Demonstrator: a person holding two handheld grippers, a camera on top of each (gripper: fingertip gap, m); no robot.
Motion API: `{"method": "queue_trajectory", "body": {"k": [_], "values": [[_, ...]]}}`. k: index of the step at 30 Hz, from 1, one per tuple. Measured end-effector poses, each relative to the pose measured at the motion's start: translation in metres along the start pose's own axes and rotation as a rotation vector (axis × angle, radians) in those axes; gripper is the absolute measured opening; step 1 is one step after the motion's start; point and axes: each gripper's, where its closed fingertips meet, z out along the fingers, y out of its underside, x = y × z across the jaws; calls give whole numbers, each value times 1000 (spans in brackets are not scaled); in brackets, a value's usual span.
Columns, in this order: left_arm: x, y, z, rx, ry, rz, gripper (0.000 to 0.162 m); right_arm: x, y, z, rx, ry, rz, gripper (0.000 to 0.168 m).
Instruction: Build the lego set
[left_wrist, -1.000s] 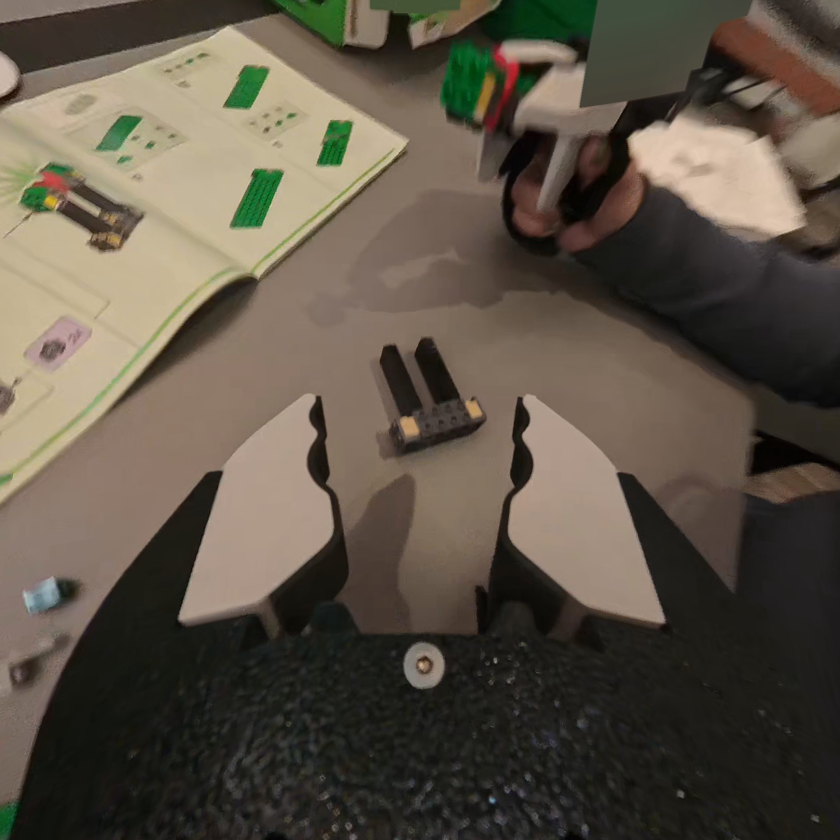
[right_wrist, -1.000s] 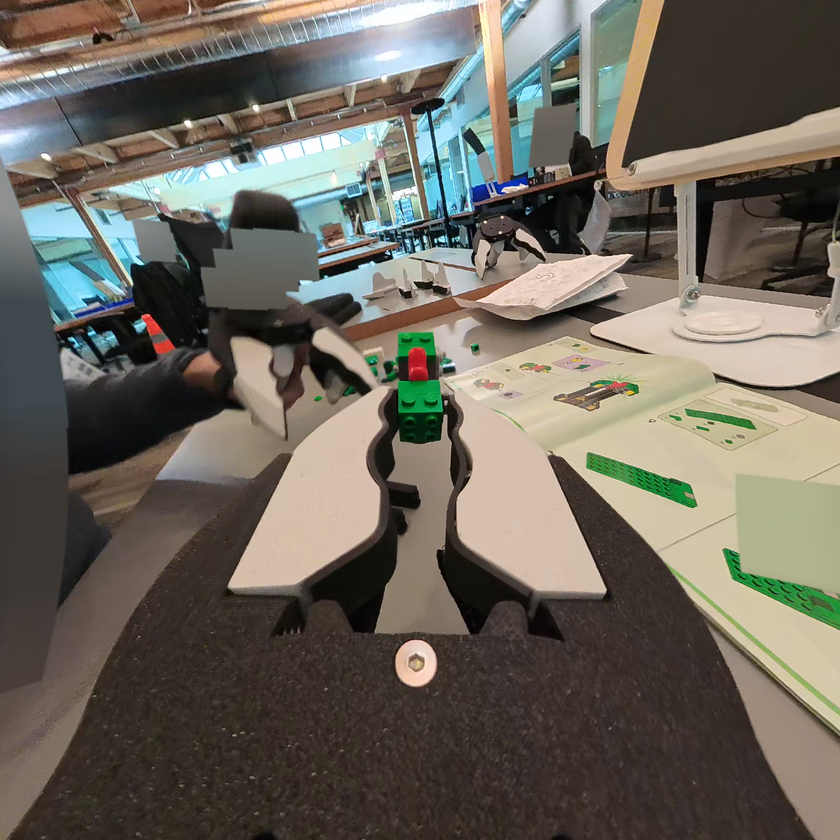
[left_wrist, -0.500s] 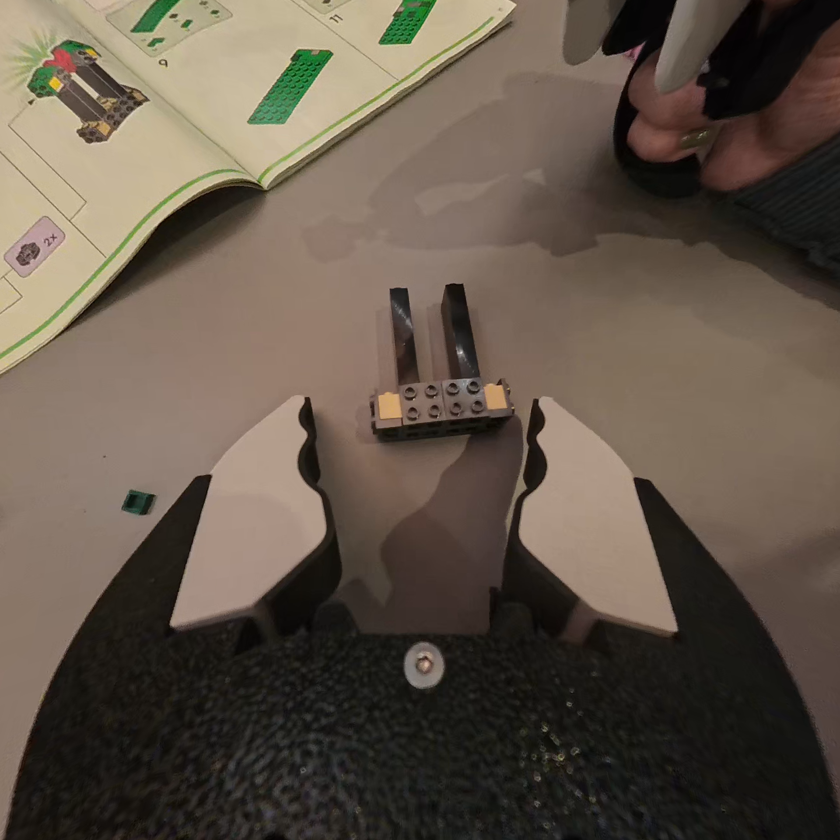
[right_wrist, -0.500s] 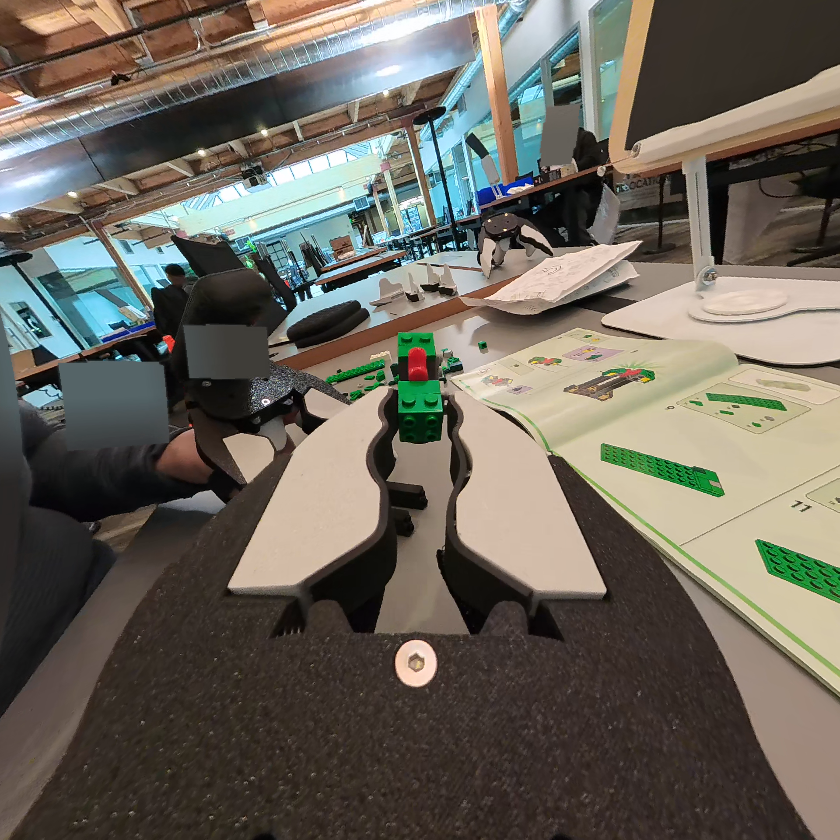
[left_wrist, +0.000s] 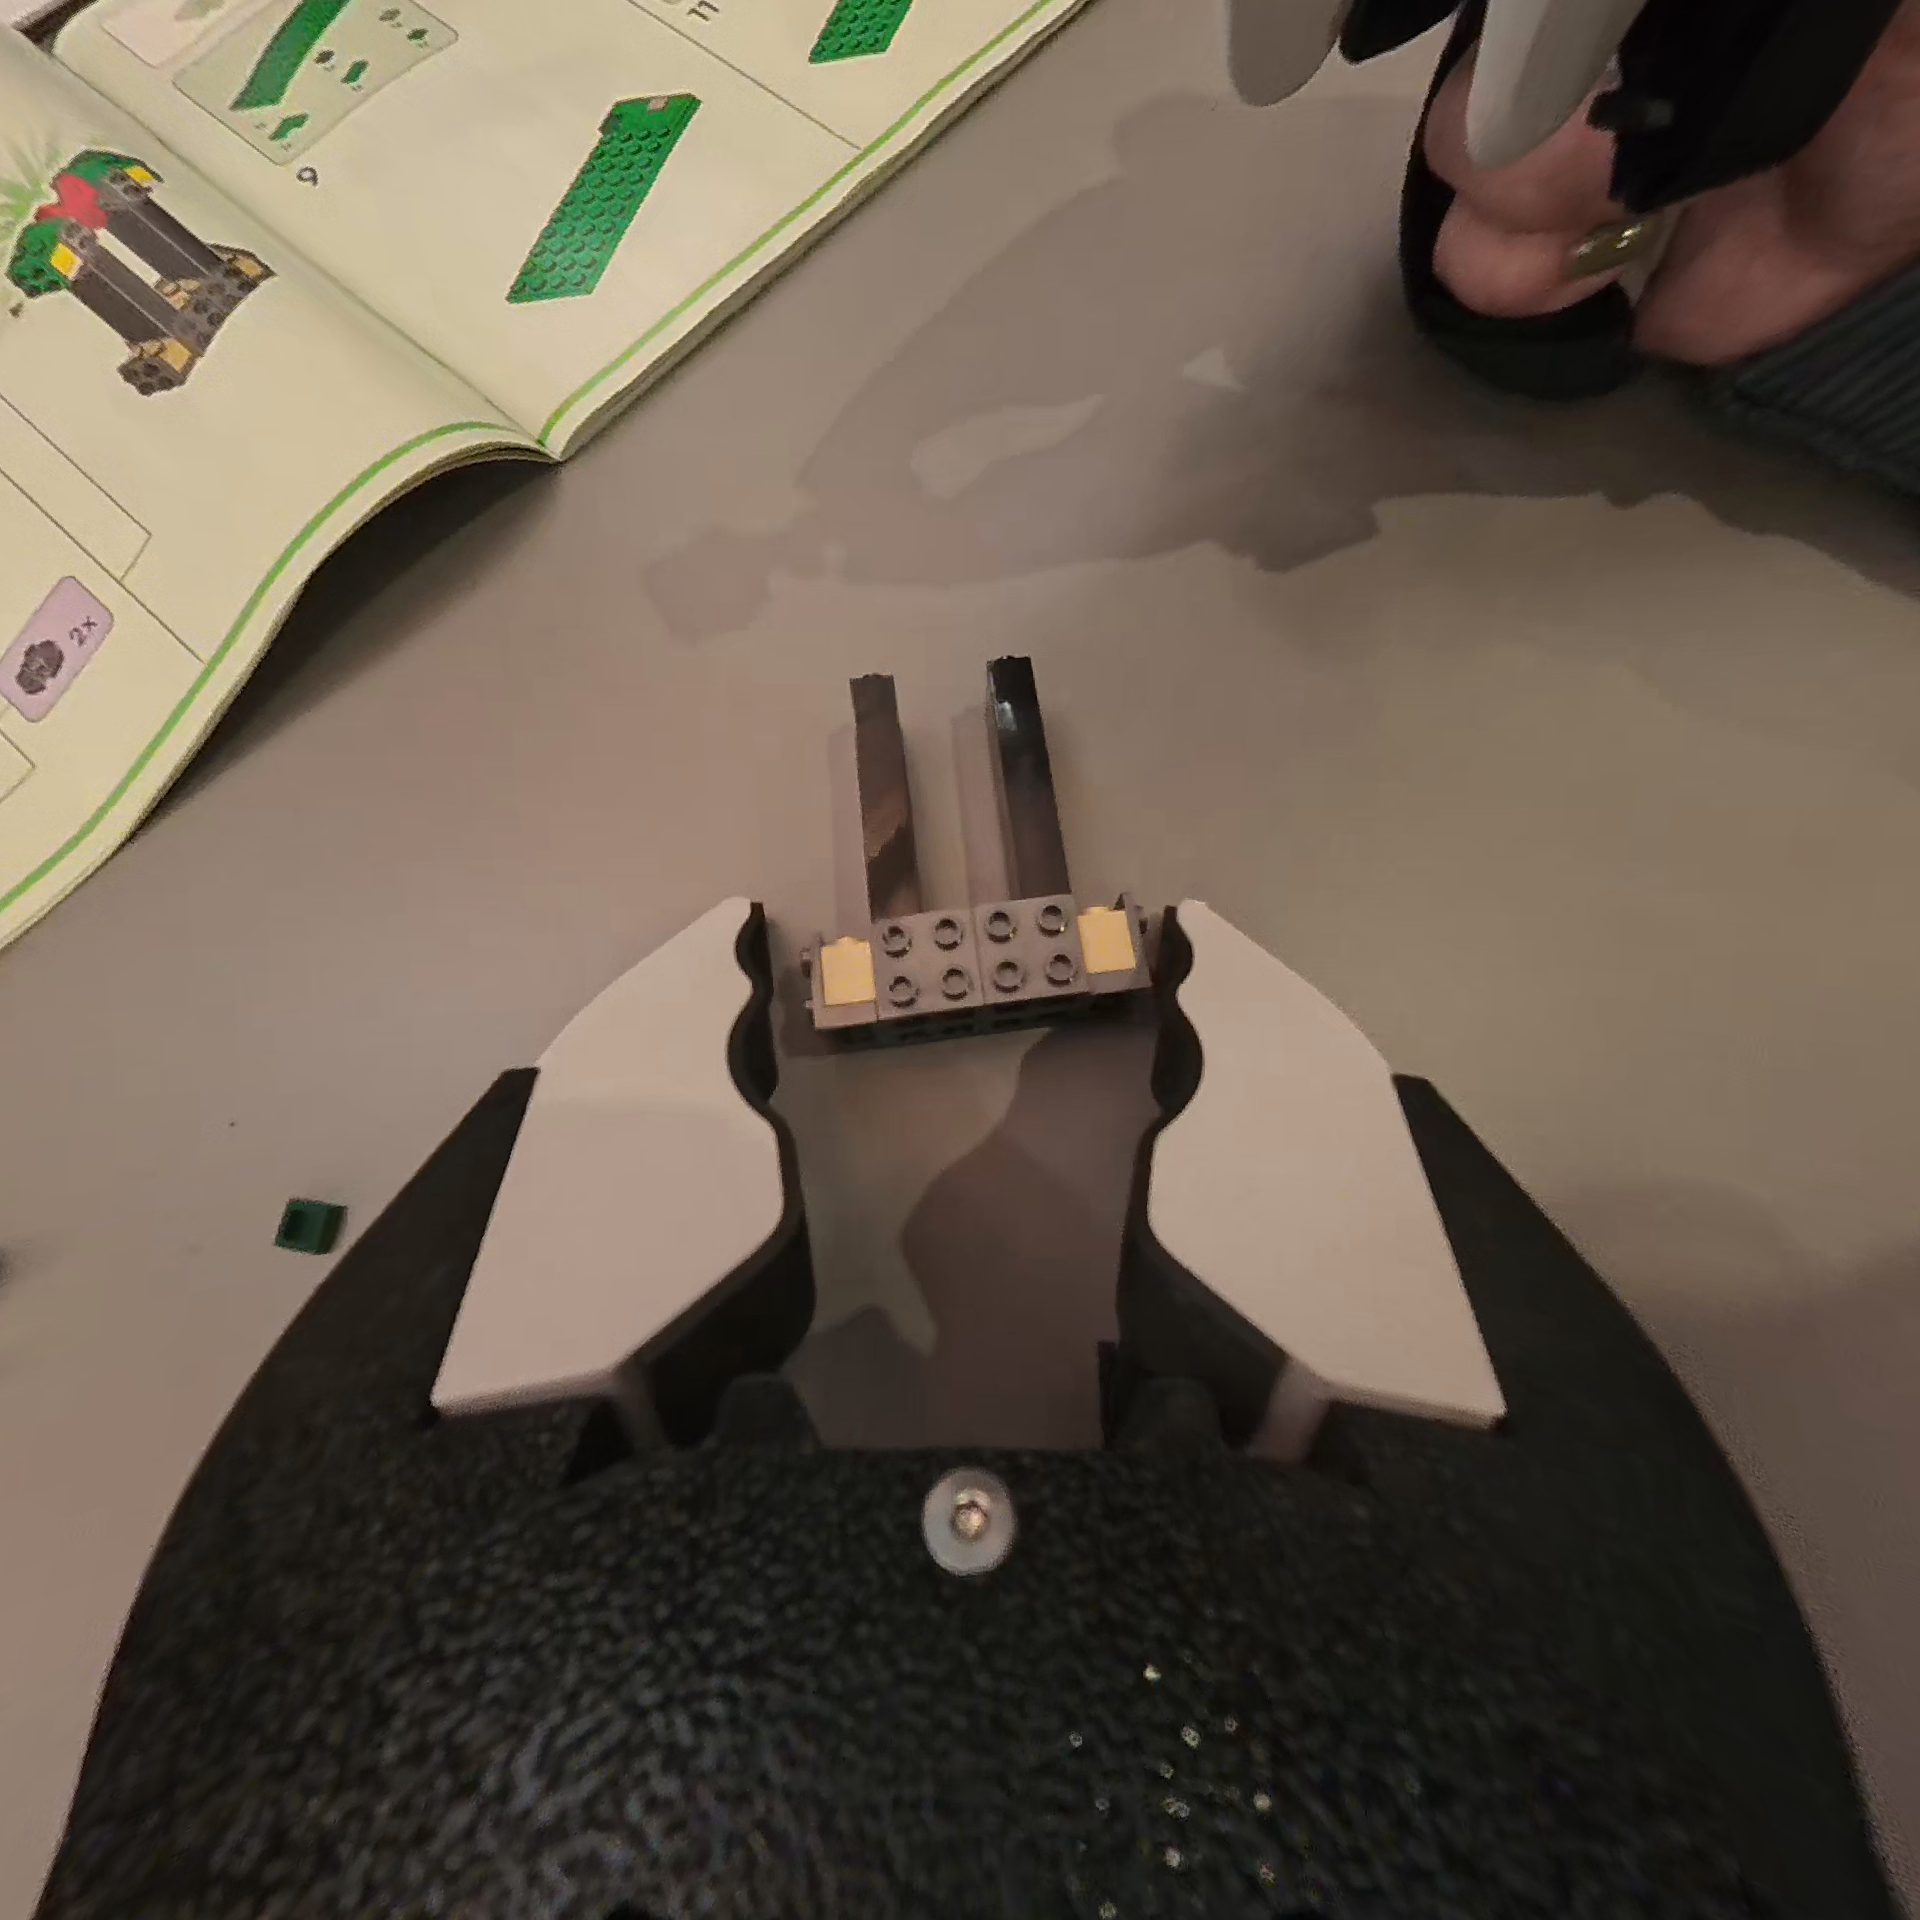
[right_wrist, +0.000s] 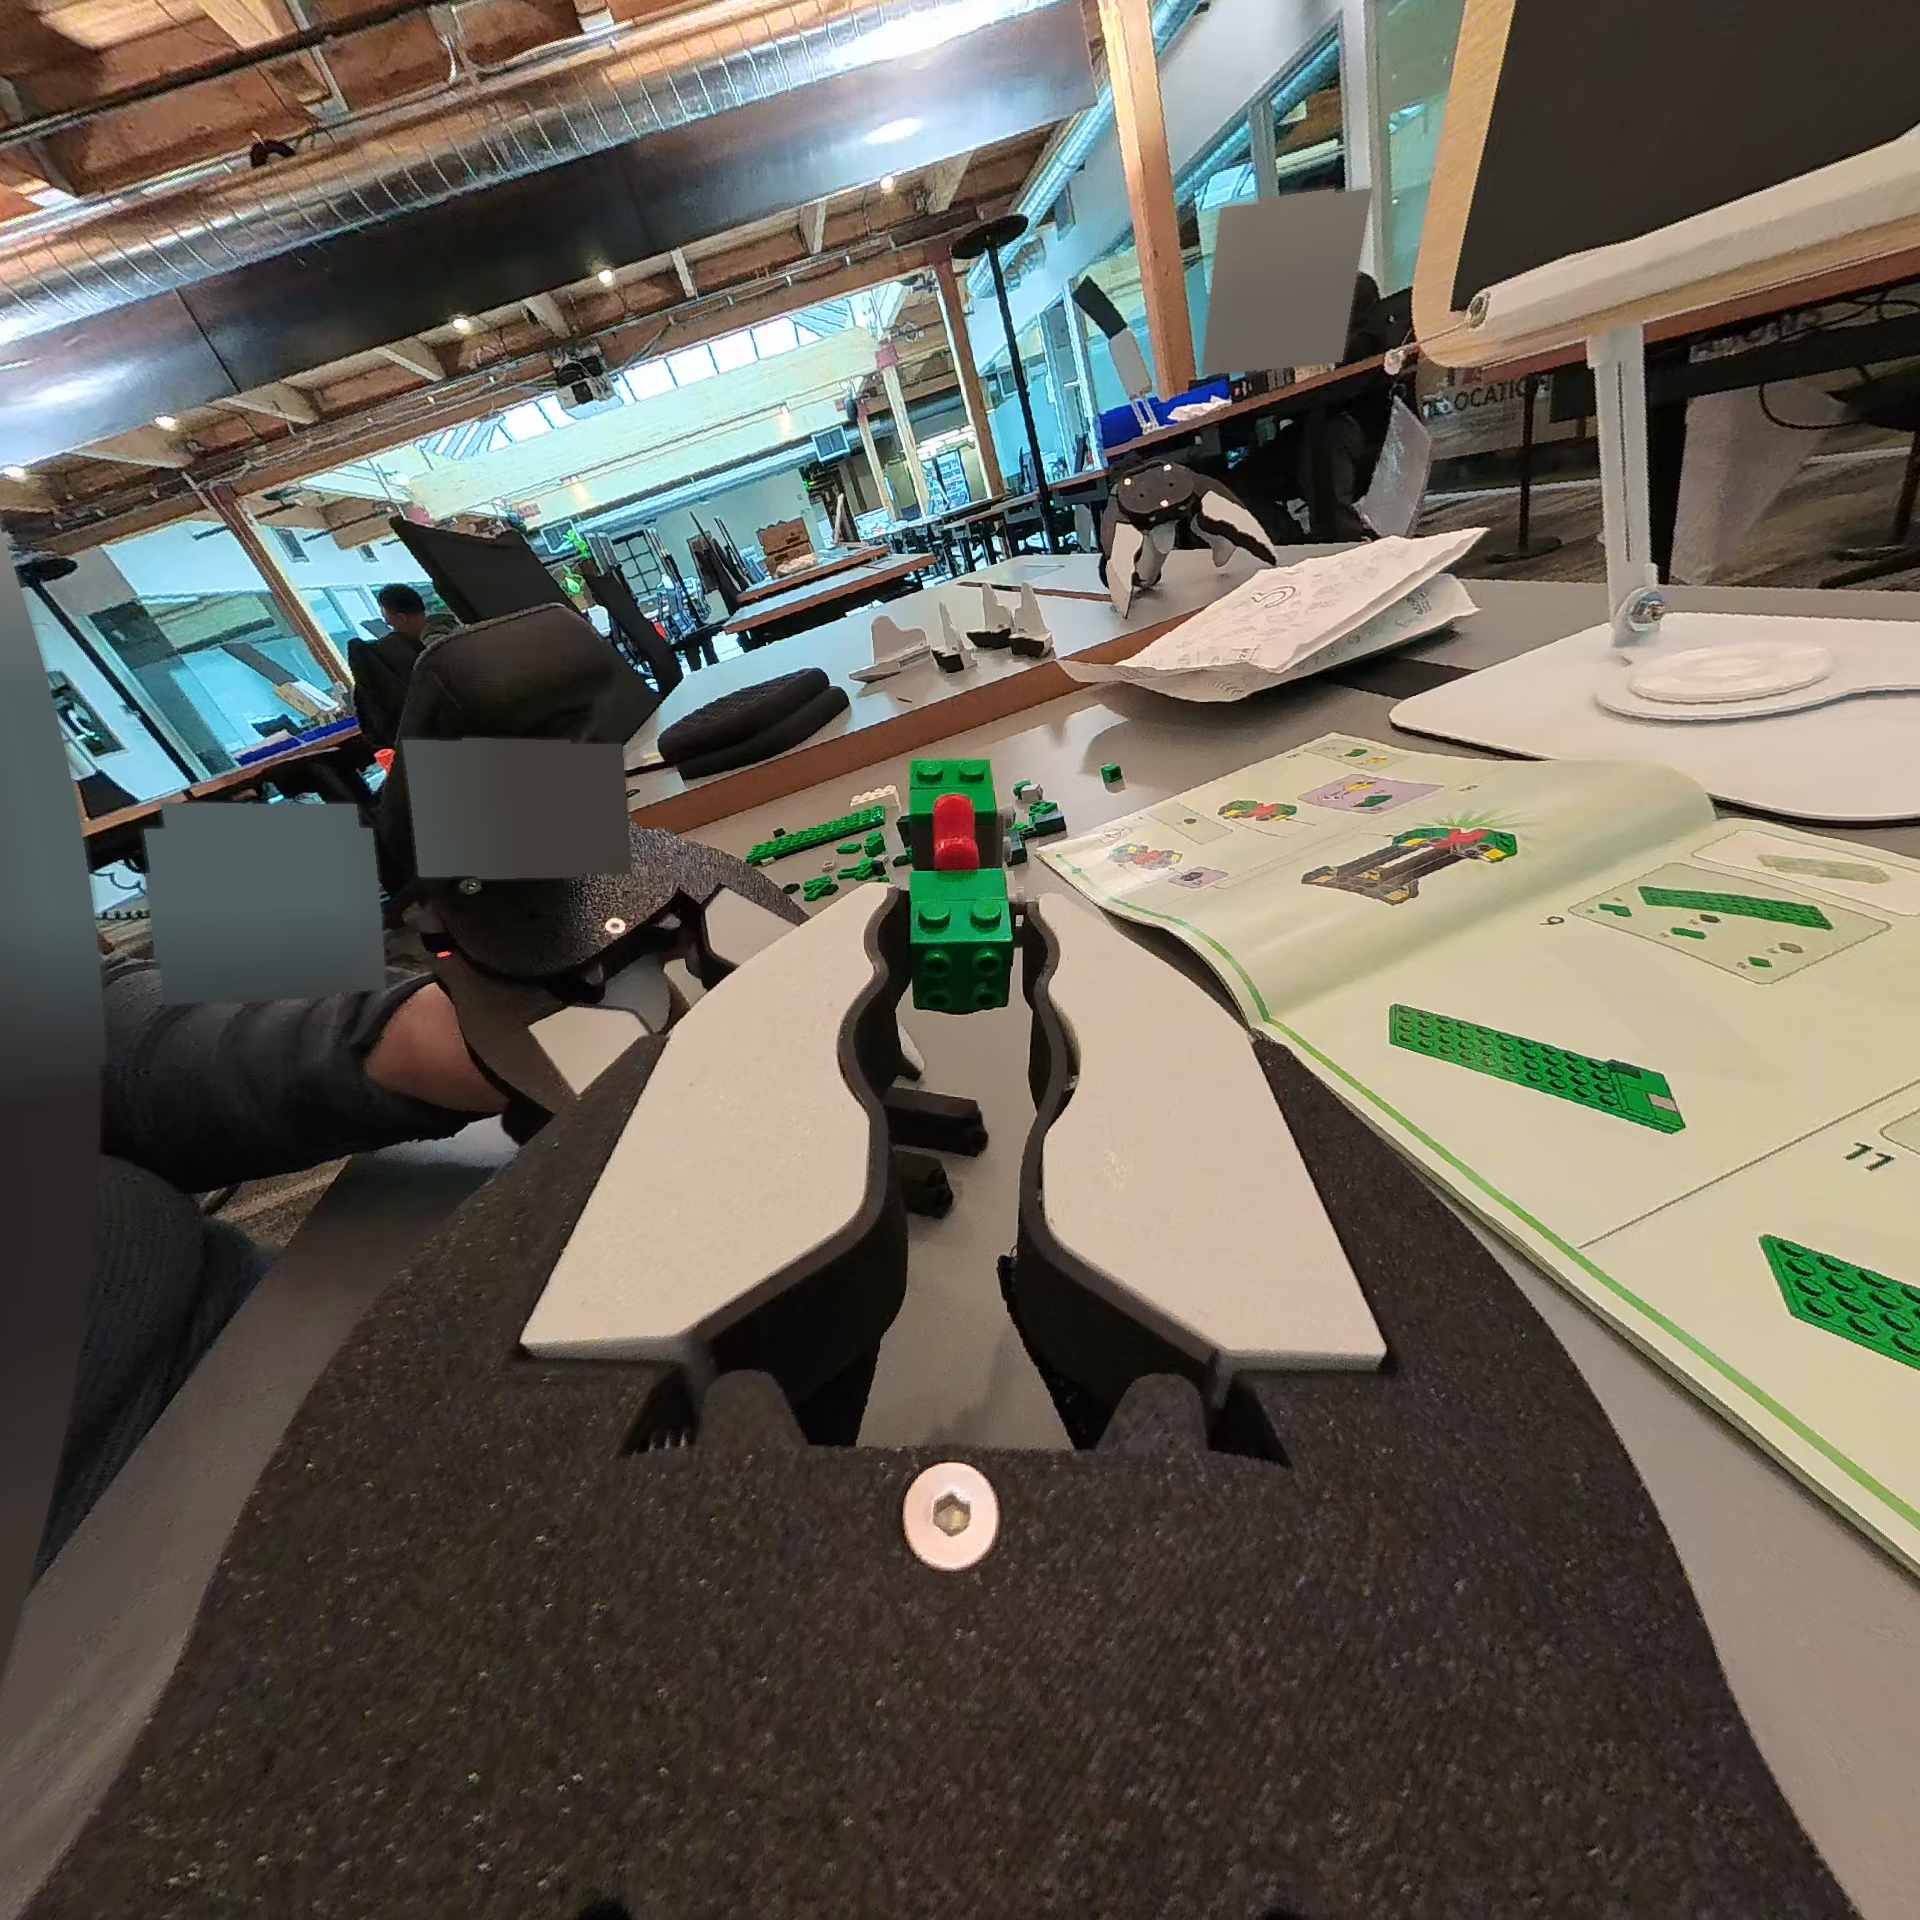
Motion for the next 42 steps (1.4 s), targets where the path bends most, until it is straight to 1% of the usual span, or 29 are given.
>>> {"method": "queue_trajectory", "body": {"k": [3, 5, 8, 13, 17, 20, 24, 27, 33, 39, 42], "values": [[-5, 0, -1, 24, -26, -11, 69, 0, 1, 0, -2, -1, 2, 20], [-9, -1, -2, 46, -47, -10, 64, 0, 1, 1, -6, -3, 3, 20], [-15, -1, -3, 56, -79, 12, 63, 0, 2, 2, -10, -5, 3, 20], [-17, -2, -3, 60, -78, 29, 63, 0, 1, 2, -3, 1, 12, 20], [-21, -8, -6, 103, -103, 72, 63, 5, -4, 3, 30, 28, 70, 20], [-23, -25, -12, 199, -125, 130, 63, 11, -8, 2, 71, 50, 140, 20], [-21, -58, -16, 368, -183, 238, 63, 22, -15, -5, 177, 60, 295, 20], [-14, -82, -12, 482, -203, 308, 63, 34, -21, -14, 262, 88, 393, 20], [-6, -127, 1, 659, -218, 428, 63, 48, -32, -33, 389, 99, 504, 19], [2, -156, 19, 746, -194, 545, 63, 64, -46, -61, 574, 35, 618, 19], [9, -166, 32, 760, -177, 631, 63, 72, -46, -70, 613, 35, 645, 19]]}}
